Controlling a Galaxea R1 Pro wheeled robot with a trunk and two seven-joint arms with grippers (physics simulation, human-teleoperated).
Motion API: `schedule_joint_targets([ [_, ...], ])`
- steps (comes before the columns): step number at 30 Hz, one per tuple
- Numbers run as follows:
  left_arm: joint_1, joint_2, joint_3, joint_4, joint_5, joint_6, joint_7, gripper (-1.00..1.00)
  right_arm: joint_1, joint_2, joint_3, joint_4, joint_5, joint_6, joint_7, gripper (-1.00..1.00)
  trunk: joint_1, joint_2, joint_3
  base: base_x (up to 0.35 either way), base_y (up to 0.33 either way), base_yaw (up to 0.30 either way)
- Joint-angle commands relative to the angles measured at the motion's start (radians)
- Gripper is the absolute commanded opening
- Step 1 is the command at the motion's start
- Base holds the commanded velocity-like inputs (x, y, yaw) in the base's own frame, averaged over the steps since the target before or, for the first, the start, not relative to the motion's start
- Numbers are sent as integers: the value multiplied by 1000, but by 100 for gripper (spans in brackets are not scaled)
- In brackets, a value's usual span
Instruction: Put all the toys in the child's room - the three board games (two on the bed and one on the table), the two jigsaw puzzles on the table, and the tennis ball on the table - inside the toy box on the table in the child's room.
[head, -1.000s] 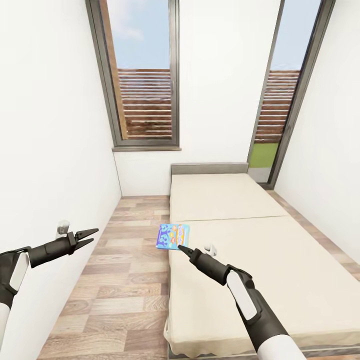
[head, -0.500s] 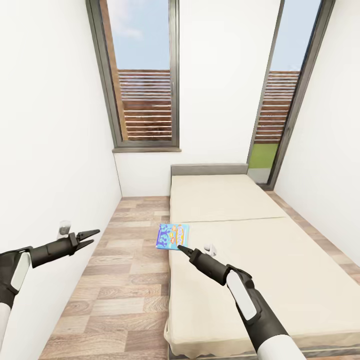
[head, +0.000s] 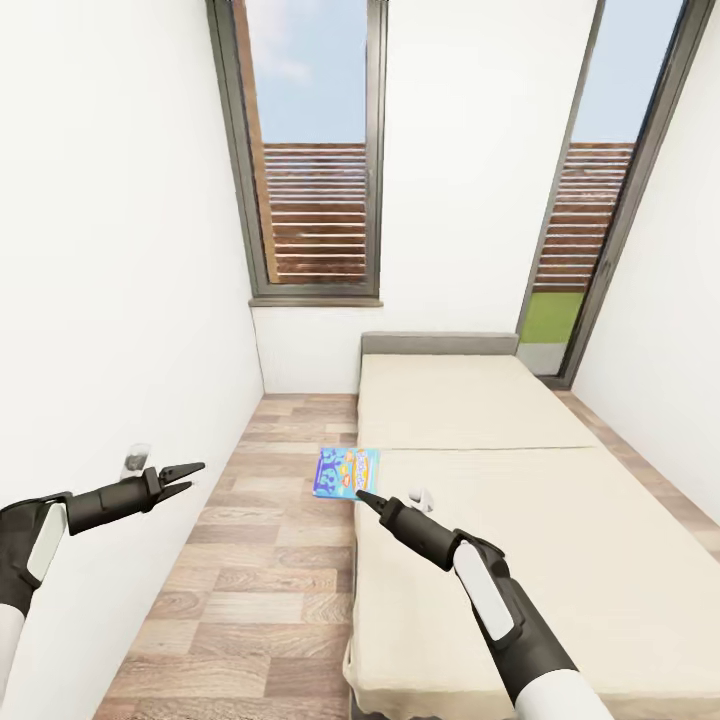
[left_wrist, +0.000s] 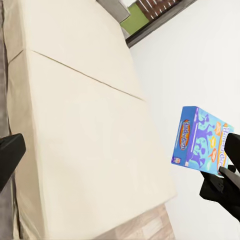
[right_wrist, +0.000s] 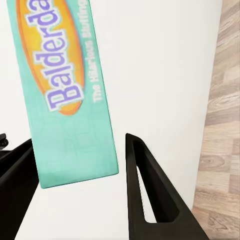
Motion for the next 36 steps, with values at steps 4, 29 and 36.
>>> schedule_joint_targets([
  [4,-1,0,0,0,2,4,-2,100,-1,0,-2,1,-6,6,-1,-100,-15,27,12,0,0,111],
  [29,-1,0,-1,0,3,4,-3,100,-1,-1,-2,4,-8,6,1,-100,-111,202,102,0,0,-144],
  [36,-1,0,-2,0,3,4,-3,100,-1,-1,-3,4,-8,6,3,-100,-138,251,130,0,0,-257],
])
